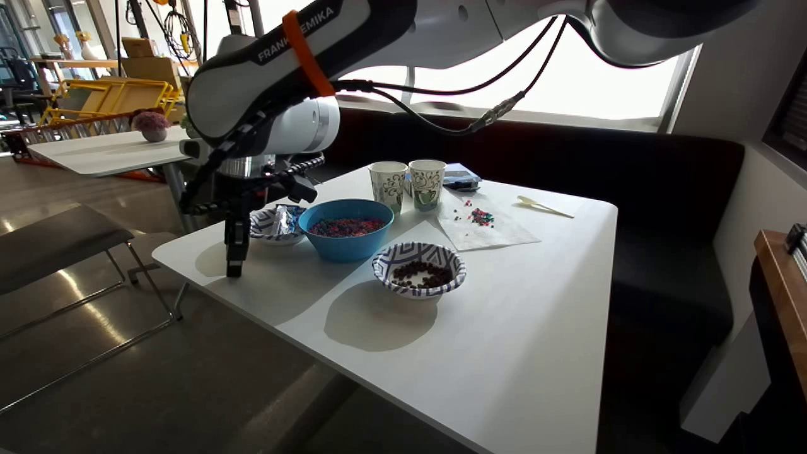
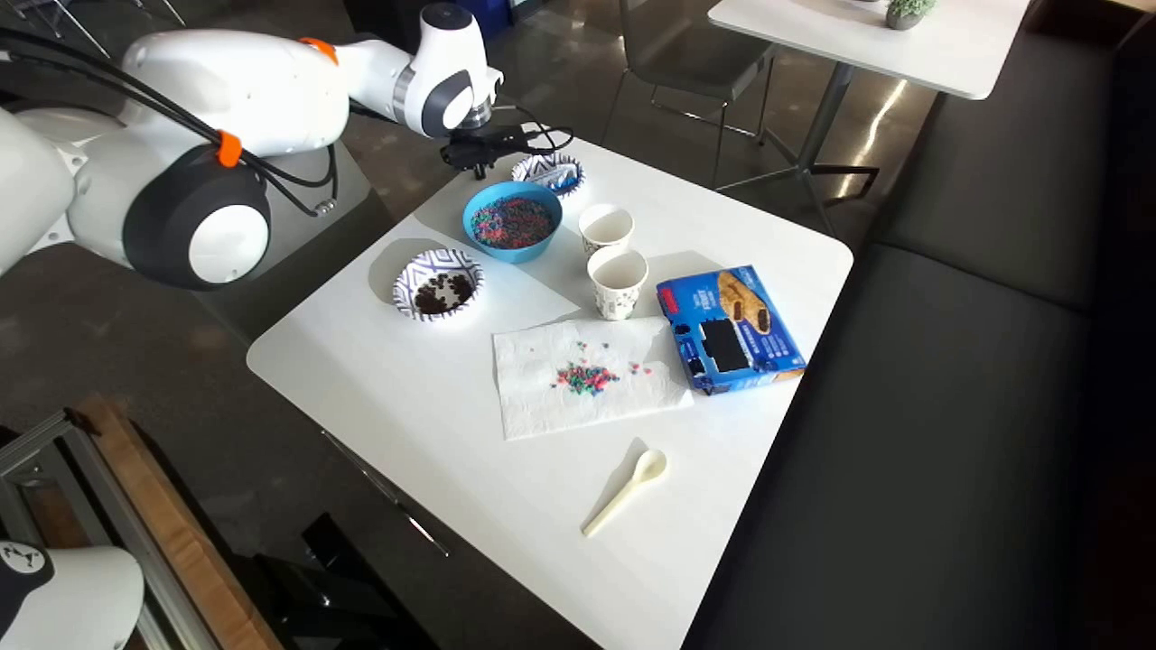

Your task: Put the brown object in the bowl closest to you

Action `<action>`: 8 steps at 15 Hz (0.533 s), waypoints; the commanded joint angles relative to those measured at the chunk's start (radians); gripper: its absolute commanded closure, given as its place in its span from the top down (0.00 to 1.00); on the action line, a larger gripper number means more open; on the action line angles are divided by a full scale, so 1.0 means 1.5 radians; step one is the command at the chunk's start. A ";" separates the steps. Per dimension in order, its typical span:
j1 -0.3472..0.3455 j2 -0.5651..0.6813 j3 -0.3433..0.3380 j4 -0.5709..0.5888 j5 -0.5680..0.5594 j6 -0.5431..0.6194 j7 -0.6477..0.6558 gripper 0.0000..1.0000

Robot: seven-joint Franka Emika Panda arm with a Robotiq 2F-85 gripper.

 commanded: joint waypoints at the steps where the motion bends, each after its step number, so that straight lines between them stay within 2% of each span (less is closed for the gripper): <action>1: 0.007 0.008 -0.005 0.012 -0.014 -0.003 0.010 0.07; 8: 0.015 0.008 -0.011 0.024 -0.024 -0.018 0.021 0.01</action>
